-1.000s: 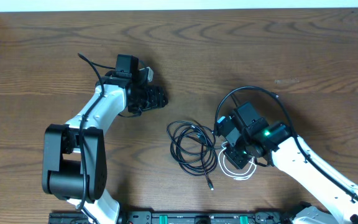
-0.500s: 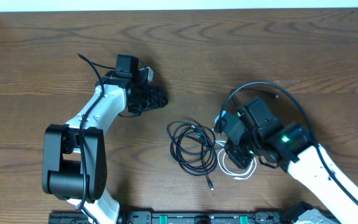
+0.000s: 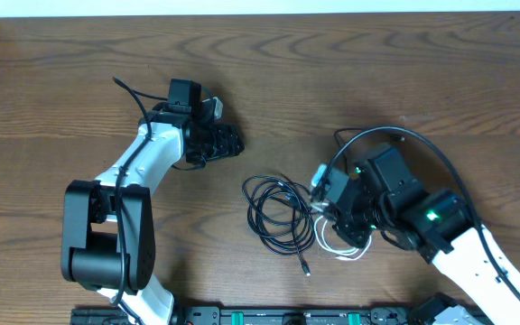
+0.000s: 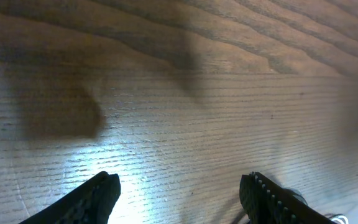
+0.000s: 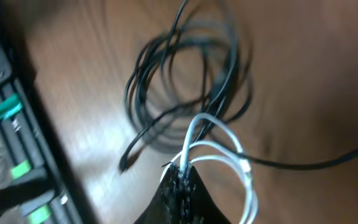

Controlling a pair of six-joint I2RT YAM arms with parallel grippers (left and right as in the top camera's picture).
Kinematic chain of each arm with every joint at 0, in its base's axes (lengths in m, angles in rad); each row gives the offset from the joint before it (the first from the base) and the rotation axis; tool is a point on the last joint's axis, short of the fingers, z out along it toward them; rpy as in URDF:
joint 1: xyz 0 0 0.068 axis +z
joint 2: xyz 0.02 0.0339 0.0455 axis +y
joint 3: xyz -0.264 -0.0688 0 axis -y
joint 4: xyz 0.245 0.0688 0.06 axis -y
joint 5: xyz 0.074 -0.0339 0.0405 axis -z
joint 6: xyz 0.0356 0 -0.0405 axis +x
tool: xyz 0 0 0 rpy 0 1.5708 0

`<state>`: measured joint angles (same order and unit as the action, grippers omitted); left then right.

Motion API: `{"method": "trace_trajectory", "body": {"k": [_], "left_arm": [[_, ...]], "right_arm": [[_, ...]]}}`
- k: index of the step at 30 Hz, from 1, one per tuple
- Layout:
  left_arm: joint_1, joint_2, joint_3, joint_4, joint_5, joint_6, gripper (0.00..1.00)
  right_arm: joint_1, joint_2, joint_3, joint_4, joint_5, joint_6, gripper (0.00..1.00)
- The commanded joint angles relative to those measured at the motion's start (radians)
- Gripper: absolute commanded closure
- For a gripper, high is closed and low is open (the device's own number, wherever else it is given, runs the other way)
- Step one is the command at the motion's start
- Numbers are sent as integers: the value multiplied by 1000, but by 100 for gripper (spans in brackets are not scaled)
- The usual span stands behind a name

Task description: Untangle cables

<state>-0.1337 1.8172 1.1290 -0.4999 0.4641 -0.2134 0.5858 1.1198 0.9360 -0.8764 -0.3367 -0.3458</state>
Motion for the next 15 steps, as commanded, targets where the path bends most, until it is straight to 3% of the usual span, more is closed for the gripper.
{"method": "trace_trajectory", "body": {"k": [1, 15], "left_arm": [[2, 10, -13, -3, -13, -9, 33], [2, 10, -13, -3, -13, -10, 33]], "right_arm": [[-3, -44, 12, 65, 109, -18, 99], [-2, 101, 10, 133, 143, -37, 99]]}}
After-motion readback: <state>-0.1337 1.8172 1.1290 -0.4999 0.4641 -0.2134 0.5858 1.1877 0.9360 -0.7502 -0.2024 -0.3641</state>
